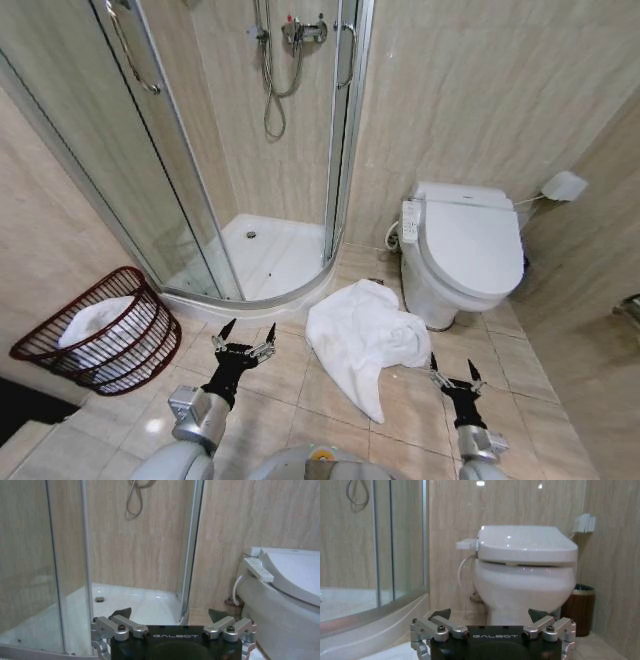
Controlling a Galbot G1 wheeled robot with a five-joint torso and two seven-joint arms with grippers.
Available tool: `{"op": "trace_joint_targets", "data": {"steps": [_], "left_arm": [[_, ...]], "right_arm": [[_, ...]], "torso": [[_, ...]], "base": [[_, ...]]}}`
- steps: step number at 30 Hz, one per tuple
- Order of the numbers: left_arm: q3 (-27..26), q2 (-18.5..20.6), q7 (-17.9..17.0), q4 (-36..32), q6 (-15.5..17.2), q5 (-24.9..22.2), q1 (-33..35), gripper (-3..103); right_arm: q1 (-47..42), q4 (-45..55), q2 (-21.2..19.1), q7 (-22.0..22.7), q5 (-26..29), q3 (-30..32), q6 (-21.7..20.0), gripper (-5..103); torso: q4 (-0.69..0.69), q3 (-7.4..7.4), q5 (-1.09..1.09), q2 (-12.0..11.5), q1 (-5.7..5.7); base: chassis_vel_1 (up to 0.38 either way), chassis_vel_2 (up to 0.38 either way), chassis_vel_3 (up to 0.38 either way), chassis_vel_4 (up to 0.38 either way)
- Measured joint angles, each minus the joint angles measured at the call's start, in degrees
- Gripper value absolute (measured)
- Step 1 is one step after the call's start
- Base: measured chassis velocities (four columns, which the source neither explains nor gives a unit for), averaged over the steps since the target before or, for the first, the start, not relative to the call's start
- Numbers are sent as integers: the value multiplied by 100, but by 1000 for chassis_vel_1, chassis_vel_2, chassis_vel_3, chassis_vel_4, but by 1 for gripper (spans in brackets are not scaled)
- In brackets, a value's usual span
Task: Discard the used towel into the hamper.
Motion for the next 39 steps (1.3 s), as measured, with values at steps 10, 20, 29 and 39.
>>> {"op": "trace_joint_targets", "data": {"steps": [10, 20, 29, 39], "left_arm": [[0, 0, 0, 0, 0, 0, 0, 100], [0, 0, 0, 0, 0, 0, 0, 100], [0, 0, 0, 0, 0, 0, 0, 100], [0, -1, 0, 0, 0, 0, 0, 100]], "right_arm": [[94, -151, 16, -45, -21, -91, 18, 100], [216, -294, -109, -50, 14, -87, 31, 100], [273, -401, -148, -60, 9, -86, 31, 100], [684, -1056, -321, -265, 41, -109, 53, 100]], "torso": [[0, -151, 1, -225, -75], [1, -312, 1, -447, -137], [0, -451, 1, -650, -198], [0, -518, 3, -740, -201]], "base": [[20, 13, 16, 17], [54, 55, 53, 49], [0, 0, 0, 0], [0, 0, 0, 0]]}}
